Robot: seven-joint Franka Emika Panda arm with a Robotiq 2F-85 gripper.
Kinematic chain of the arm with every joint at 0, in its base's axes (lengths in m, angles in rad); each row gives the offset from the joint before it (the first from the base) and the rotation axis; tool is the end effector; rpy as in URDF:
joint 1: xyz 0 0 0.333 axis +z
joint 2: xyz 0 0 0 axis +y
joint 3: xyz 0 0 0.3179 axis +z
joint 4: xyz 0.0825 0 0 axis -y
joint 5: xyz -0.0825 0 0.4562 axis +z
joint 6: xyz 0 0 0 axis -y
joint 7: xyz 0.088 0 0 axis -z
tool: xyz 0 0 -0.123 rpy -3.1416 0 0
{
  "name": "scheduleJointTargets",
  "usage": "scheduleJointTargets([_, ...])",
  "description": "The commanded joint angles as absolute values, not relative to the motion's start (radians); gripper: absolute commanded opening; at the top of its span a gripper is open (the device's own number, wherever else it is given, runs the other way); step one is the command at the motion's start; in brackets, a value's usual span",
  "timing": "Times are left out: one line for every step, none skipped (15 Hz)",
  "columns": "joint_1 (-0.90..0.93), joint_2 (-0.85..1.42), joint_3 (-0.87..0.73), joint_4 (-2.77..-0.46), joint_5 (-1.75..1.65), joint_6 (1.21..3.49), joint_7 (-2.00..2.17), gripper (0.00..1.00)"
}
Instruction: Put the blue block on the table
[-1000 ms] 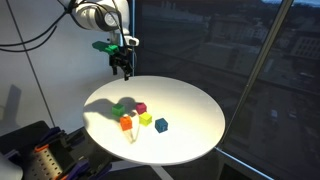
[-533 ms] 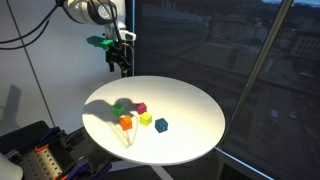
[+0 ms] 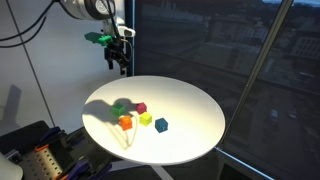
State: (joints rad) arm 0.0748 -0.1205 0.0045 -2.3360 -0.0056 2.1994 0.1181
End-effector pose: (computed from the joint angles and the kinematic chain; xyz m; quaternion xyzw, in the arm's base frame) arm 0.5422 0.0428 0.3259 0.9998 -0.0178 -0.0078 0.0033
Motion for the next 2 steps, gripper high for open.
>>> scheduleJointTargets([0.059, -0.121, 0.02, -2.335, -0.003, 2.197, 0.116, 1.0])
scheduleJointTargets([0.059, -0.121, 0.02, -2.335, -0.003, 2.197, 0.116, 1.0])
